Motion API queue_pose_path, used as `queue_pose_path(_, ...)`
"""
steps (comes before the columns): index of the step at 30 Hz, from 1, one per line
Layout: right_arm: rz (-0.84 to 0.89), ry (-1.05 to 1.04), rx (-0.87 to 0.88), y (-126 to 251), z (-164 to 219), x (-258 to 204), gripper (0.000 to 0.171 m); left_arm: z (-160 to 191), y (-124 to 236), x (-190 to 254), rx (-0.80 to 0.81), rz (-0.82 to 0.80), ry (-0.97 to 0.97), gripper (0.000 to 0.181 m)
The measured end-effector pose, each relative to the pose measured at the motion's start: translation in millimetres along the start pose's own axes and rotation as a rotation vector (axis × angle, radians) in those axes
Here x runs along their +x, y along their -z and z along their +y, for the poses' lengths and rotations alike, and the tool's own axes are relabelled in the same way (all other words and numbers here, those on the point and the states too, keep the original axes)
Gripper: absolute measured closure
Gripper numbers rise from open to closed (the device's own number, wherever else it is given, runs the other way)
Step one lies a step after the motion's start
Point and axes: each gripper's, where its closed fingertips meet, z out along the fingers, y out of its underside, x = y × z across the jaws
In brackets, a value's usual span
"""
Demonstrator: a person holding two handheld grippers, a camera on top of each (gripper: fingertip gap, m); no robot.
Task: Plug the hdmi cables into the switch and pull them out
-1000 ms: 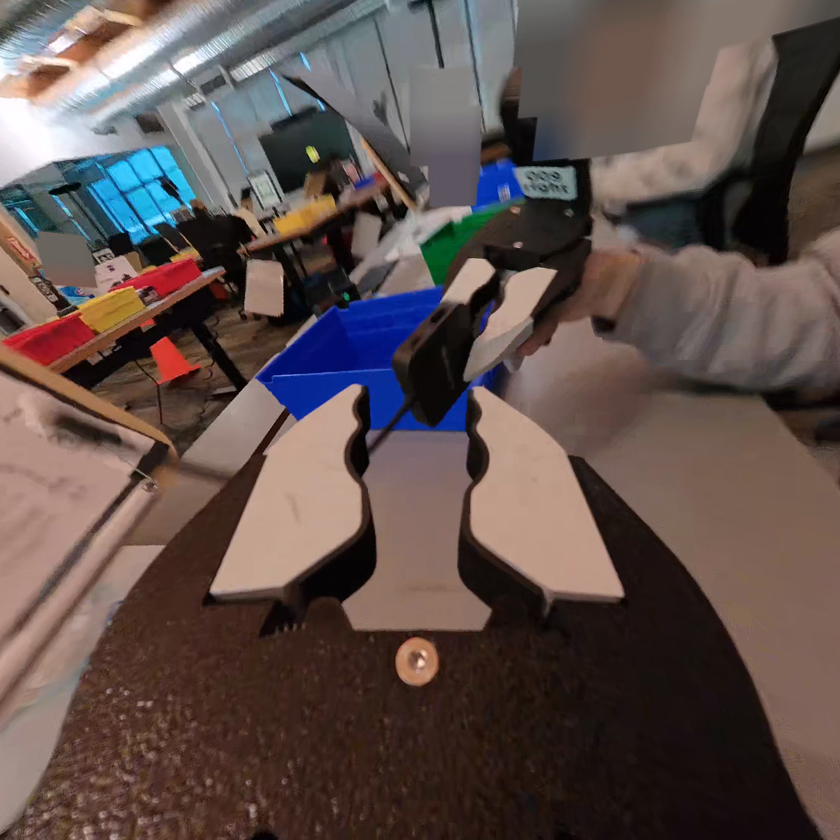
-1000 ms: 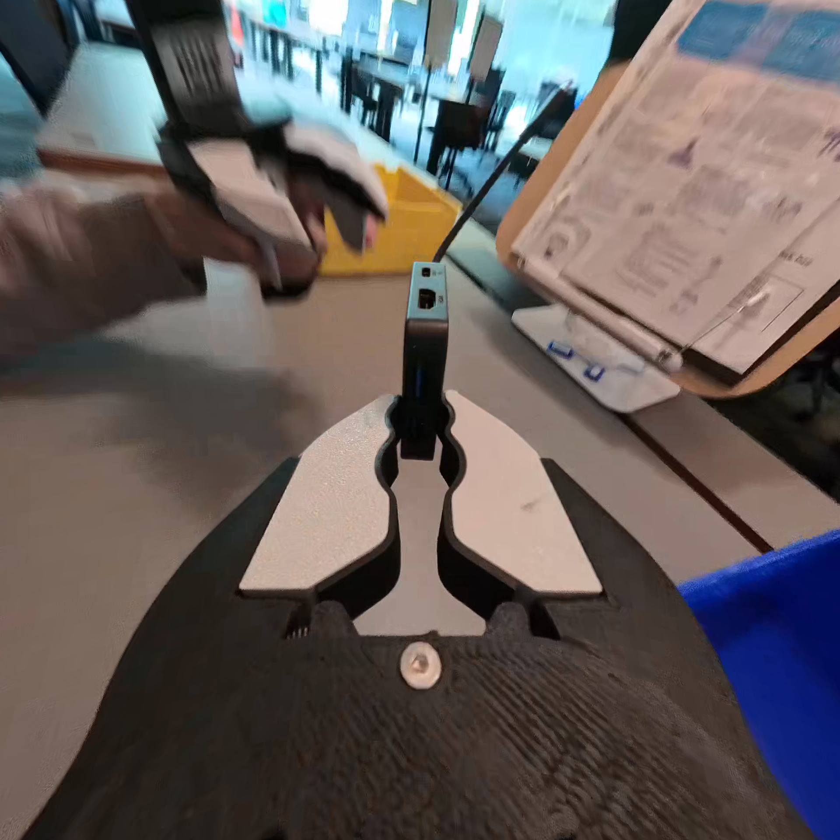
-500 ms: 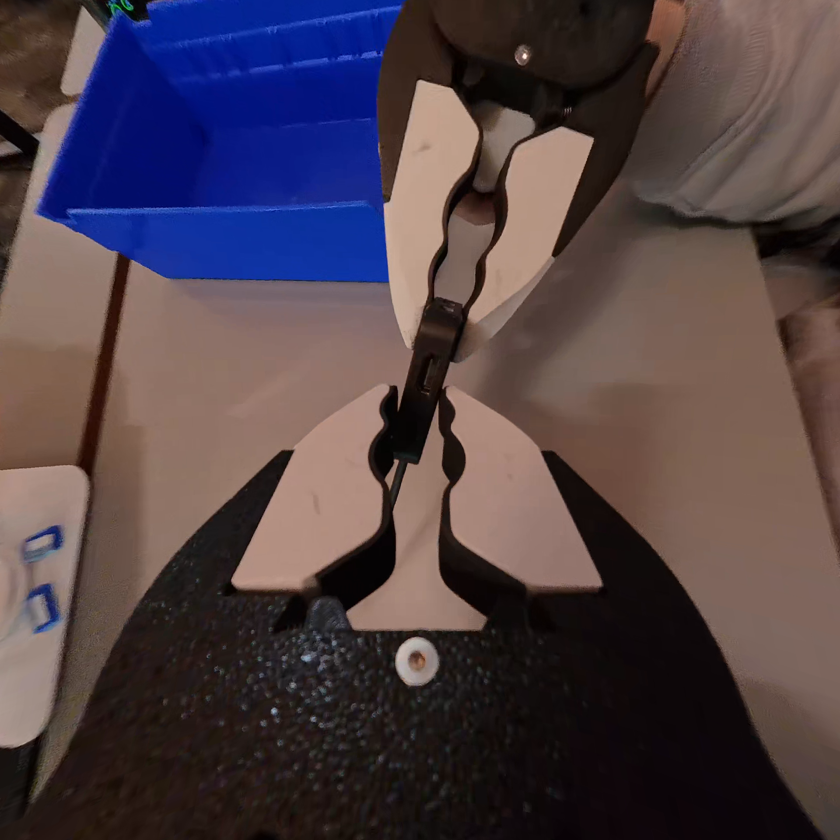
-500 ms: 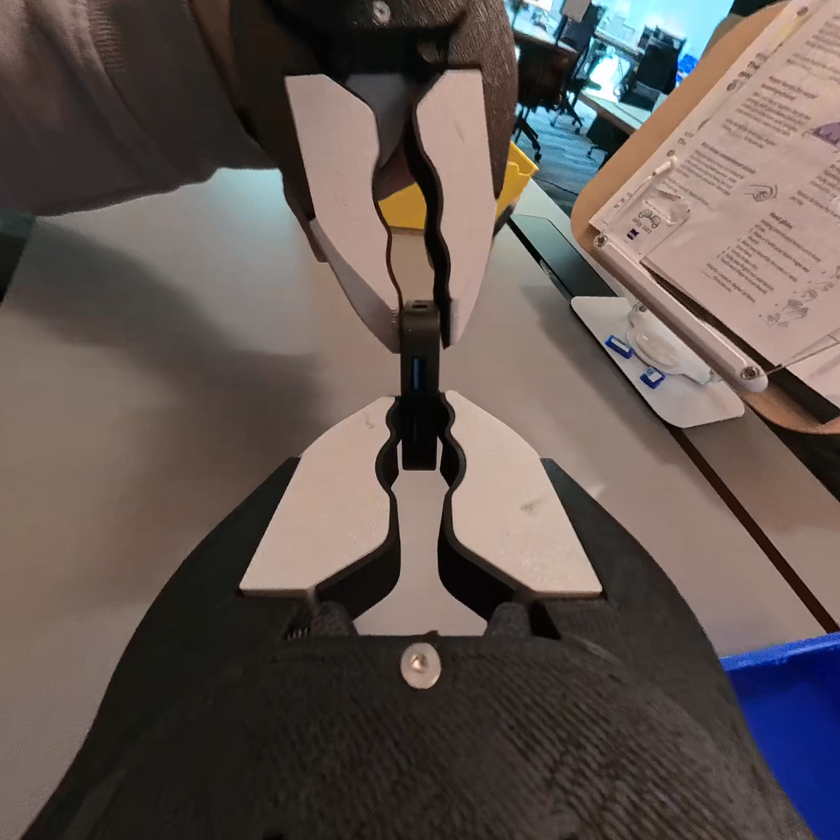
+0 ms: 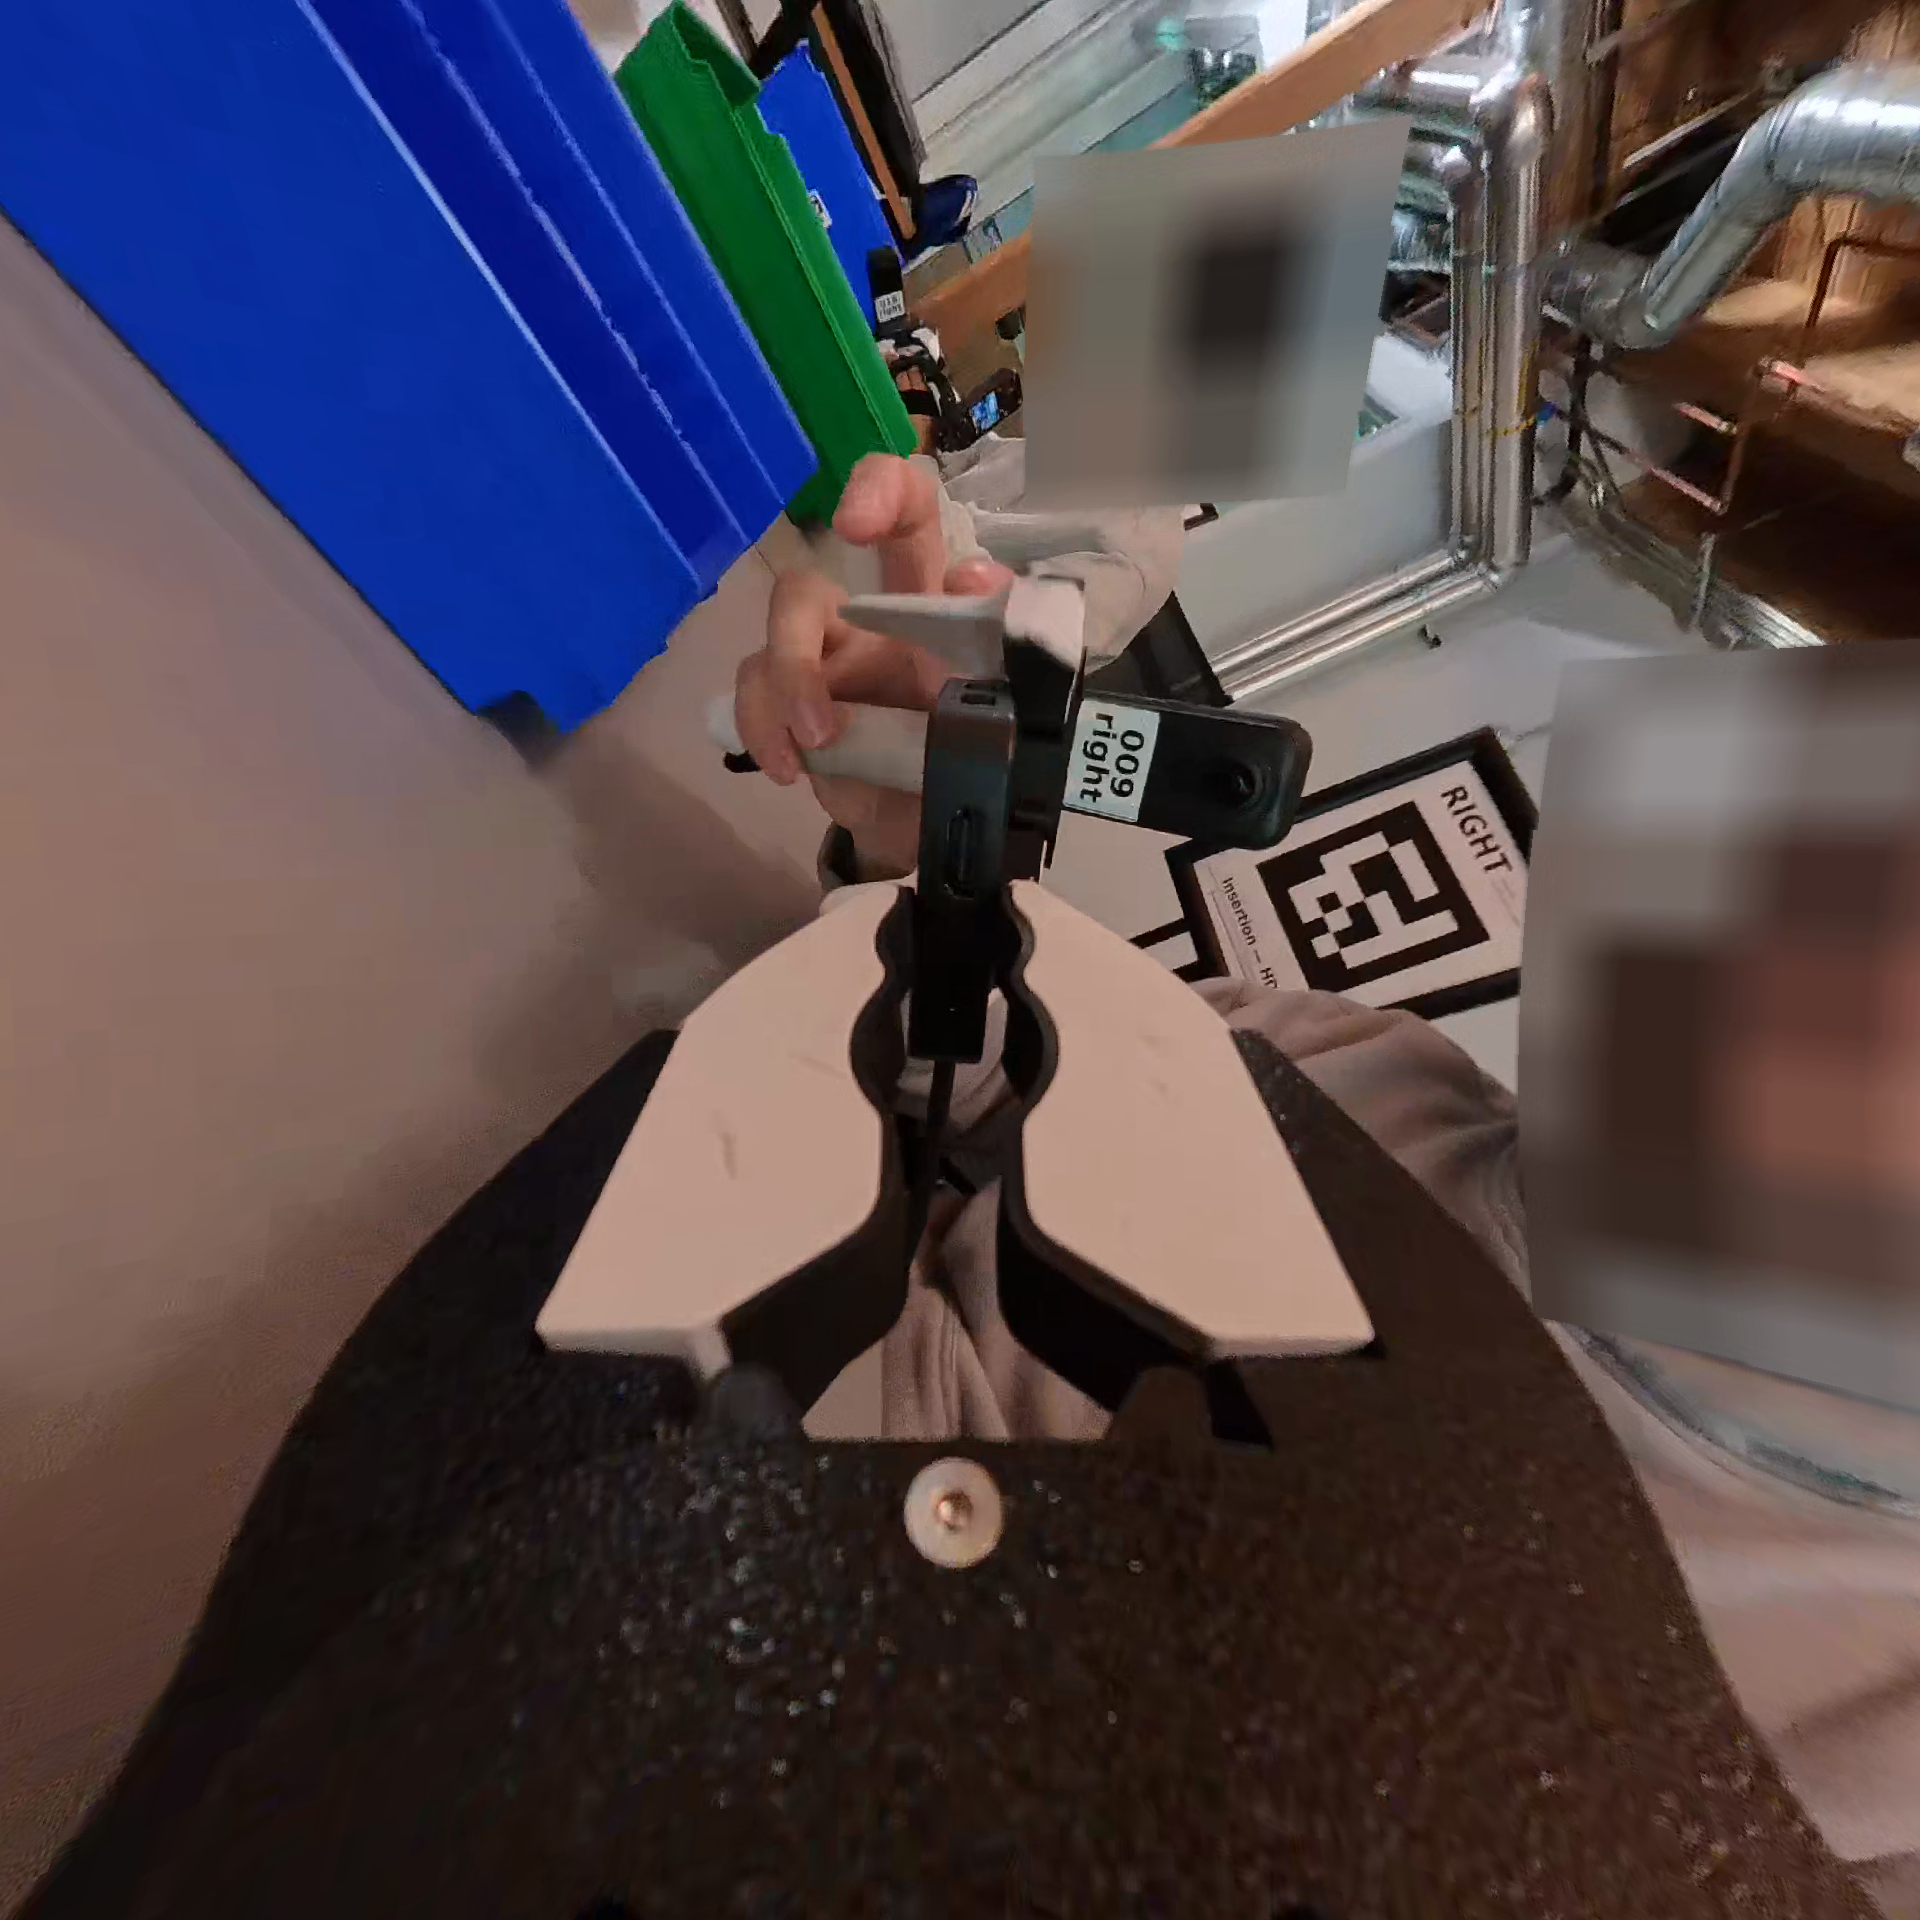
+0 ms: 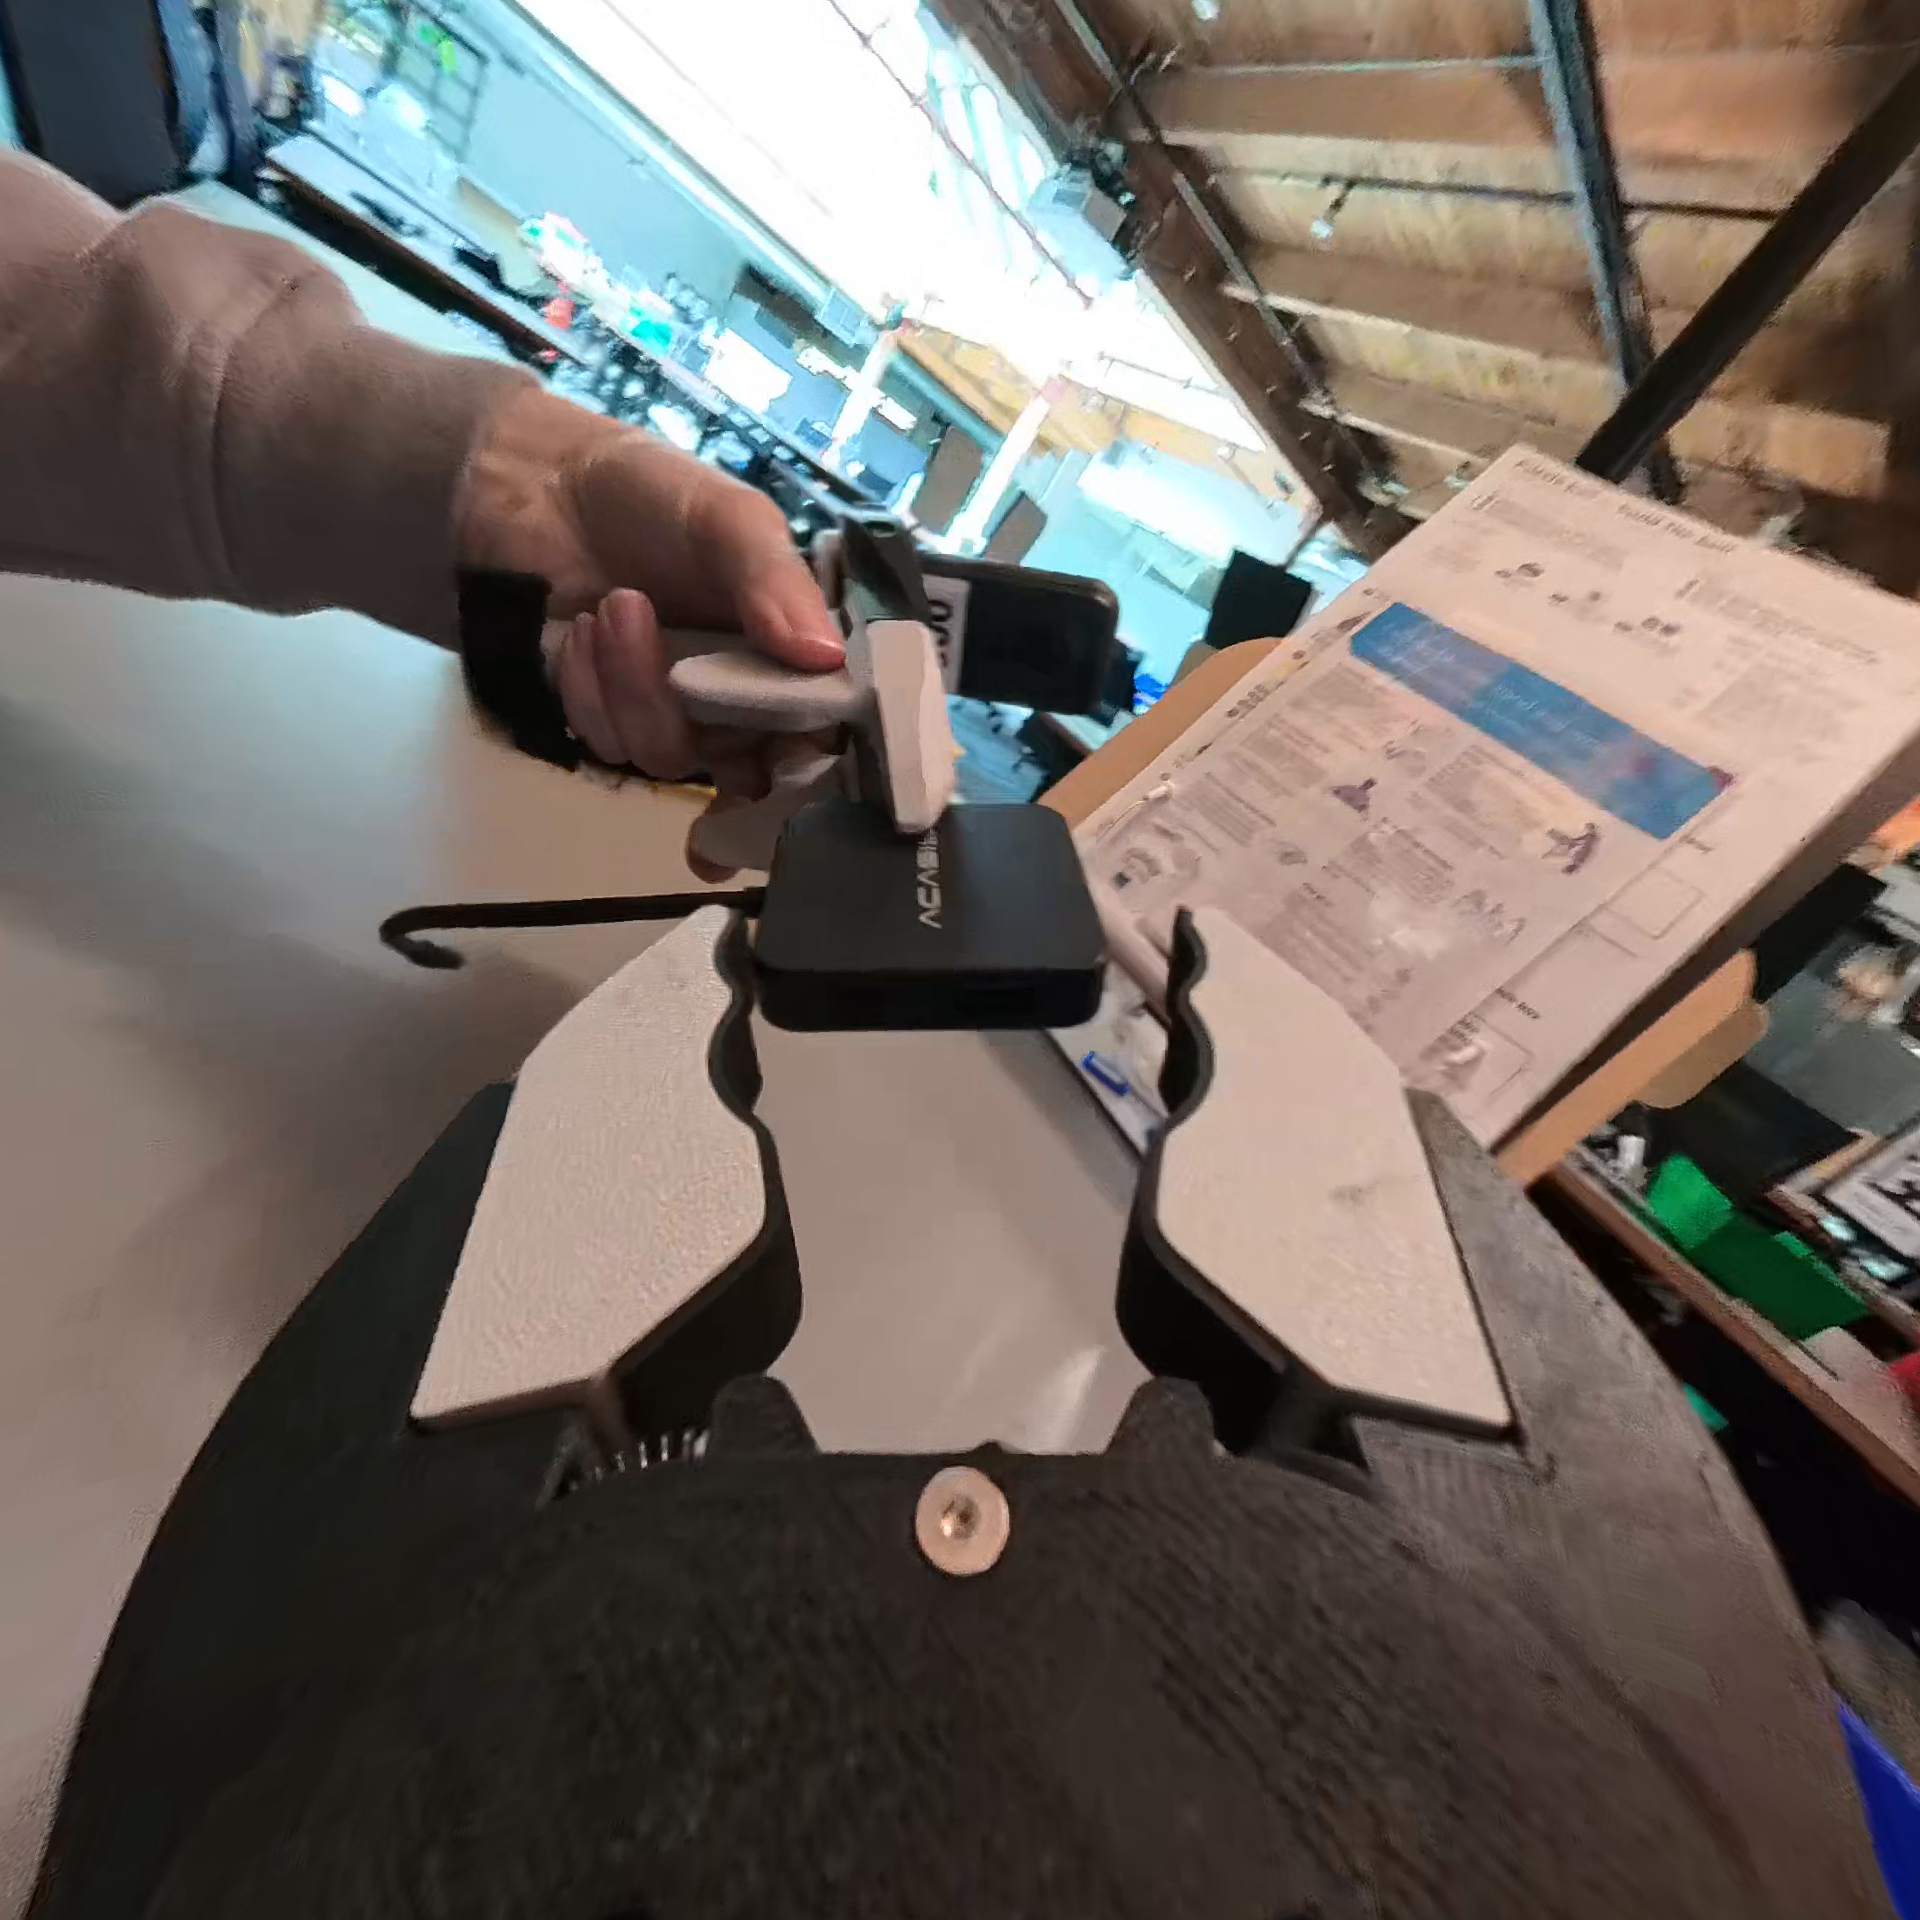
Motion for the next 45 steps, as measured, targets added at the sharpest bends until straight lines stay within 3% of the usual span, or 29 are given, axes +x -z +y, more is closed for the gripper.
queue_pose_path(2,-0.032,-0.024,-0.003,-1,4,-5,0.104,1,-2,-4,0.004,-0.001,0.024,0.168)
queue_pose_path(8,-0.073,-0.066,-0.012,-1,11,-11,0.090,3,-6,-2,0.016,0.002,0.047,0.168)
queue_pose_path(15,-0.130,-0.100,-0.066,-6,16,-25,0.088,12,-22,1,-0.018,-0.021,0.042,0.168)
queue_pose_path(25,-0.027,-0.085,-0.060,-7,14,-10,0.088,-3,-23,5,0.135,-0.051,0.039,0.168)
queue_pose_path(29,-0.083,-0.141,-0.099,-7,16,-15,0.088,0,-21,5,0.120,-0.099,-0.077,0.166)
queue_pose_path(32,-0.116,-0.241,-0.079,-4,10,-14,0.088,-6,-12,19,0.157,-0.080,-0.160,0.152)
queue_pose_path(36,-0.138,-0.407,0.016,4,-1,-4,0.088,-20,25,45,0.271,-0.182,-0.421,0.147)
queue_pose_path(39,-0.148,-0.520,0.133,16,-17,8,0.088,-28,80,47,0.331,-0.449,-0.596,0.135)
queue_pose_path(42,-0.136,-0.591,0.202,25,-20,20,0.088,-34,170,36,0.367,-0.841,-0.660,0.135)
queue_pose_path(45,-0.121,-0.614,0.243,29,-20,26,0.089,-23,281,17,0.339,-1.227,-0.536,0.135)
